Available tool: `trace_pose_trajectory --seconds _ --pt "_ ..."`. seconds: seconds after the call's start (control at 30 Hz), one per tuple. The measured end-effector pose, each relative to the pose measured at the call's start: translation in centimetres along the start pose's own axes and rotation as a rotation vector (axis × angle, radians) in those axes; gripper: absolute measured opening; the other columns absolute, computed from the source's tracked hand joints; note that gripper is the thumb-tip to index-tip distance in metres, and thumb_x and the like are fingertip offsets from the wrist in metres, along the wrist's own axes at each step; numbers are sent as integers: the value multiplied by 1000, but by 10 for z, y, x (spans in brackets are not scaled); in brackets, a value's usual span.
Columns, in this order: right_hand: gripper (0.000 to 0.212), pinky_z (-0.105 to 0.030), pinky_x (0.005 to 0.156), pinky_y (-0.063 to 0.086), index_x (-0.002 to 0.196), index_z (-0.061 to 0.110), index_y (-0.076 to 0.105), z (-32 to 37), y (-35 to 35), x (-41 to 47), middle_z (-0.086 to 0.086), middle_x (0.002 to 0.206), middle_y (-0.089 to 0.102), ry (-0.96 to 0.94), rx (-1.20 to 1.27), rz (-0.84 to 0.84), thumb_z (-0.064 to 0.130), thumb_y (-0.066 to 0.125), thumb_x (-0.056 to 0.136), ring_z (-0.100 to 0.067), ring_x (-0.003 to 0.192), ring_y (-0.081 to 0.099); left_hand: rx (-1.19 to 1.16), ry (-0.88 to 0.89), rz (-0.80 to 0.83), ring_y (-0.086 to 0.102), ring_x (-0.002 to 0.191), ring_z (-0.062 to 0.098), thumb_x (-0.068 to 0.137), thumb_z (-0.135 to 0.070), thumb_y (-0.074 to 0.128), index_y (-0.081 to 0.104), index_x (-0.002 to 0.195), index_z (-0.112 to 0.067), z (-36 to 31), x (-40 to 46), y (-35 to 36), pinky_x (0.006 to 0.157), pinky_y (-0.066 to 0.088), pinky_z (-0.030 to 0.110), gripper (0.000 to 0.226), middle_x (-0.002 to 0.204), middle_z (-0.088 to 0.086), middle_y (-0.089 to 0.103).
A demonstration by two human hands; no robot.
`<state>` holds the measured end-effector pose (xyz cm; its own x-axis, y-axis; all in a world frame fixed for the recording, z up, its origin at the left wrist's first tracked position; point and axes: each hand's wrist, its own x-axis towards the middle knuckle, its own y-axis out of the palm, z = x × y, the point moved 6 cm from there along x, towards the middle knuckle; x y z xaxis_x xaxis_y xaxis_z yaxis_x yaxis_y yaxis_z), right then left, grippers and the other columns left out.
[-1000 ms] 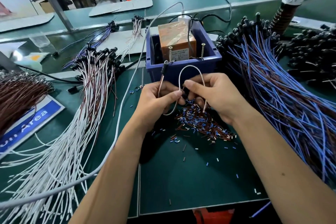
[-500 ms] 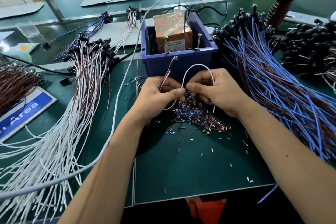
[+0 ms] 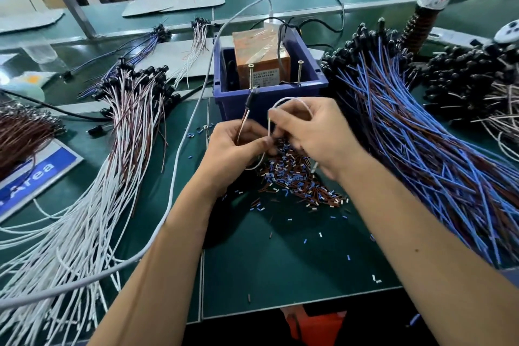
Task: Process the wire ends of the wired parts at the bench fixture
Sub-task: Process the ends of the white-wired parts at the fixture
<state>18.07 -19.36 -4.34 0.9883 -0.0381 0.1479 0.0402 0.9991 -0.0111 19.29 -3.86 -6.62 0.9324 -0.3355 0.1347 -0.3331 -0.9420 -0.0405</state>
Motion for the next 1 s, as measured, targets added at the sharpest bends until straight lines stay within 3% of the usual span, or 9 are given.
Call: trace_pose_trajectory --seconds 0.13,0.3,0.43,0.57,0.7,0.87,1.0 --pt "22 -18 38 40 72 7 70 -7 26 5 -3 56 64 -37 100 -136 8 76 93 -5 36 48 -42 0 -81 36 42 7 81 -17 73 76 71 -18 -4 -1 -17 43 27 17 10 66 8 71" --pt "23 -34 60 55 69 17 75 -20 50 9 3 63 73 -64 -10 -250 28 80 88 -12 58 66 -41 32 -176 32 40 7 82 -16 71 76 70 -18 -6 -4 -44 41 23 17 13 62 3 67" --pt "23 -19 57 48 71 17 74 -29 59 6 9 61 69 -84 -7 -234 26 78 92 -2 55 60 37 17 -209 33 43 12 79 -19 71 75 68 -20 -1 -6 -49 43 21 21 13 60 3 66" --pt "19 -19 61 48 75 13 76 -25 49 3 6 65 72 -136 -71 -178 20 77 93 -3 60 62 73 15 -183 35 44 11 80 -20 72 74 70 -14 1 -5 -47 43 23 22 11 60 3 66" --pt "17 -16 59 44 78 20 73 -20 29 -1 13 63 68 -177 -178 -84 21 77 94 0 57 58 93 20 -126 42 43 6 82 -17 71 72 72 -15 -2 -5 -39 43 31 17 10 62 3 68" --pt "20 -15 57 38 84 13 67 -21 20 -7 20 59 58 -196 -291 27 24 69 100 0 55 50 110 -2 -22 46 44 2 83 -18 70 71 74 -19 0 -5 -31 45 34 13 10 63 1 69" --pt "19 -19 55 35 82 22 63 -20 6 -5 18 57 53 -170 -237 -49 32 64 98 -1 53 43 98 -47 -23 41 42 3 82 -19 68 73 69 -24 3 -7 -35 43 31 14 15 61 -1 67"
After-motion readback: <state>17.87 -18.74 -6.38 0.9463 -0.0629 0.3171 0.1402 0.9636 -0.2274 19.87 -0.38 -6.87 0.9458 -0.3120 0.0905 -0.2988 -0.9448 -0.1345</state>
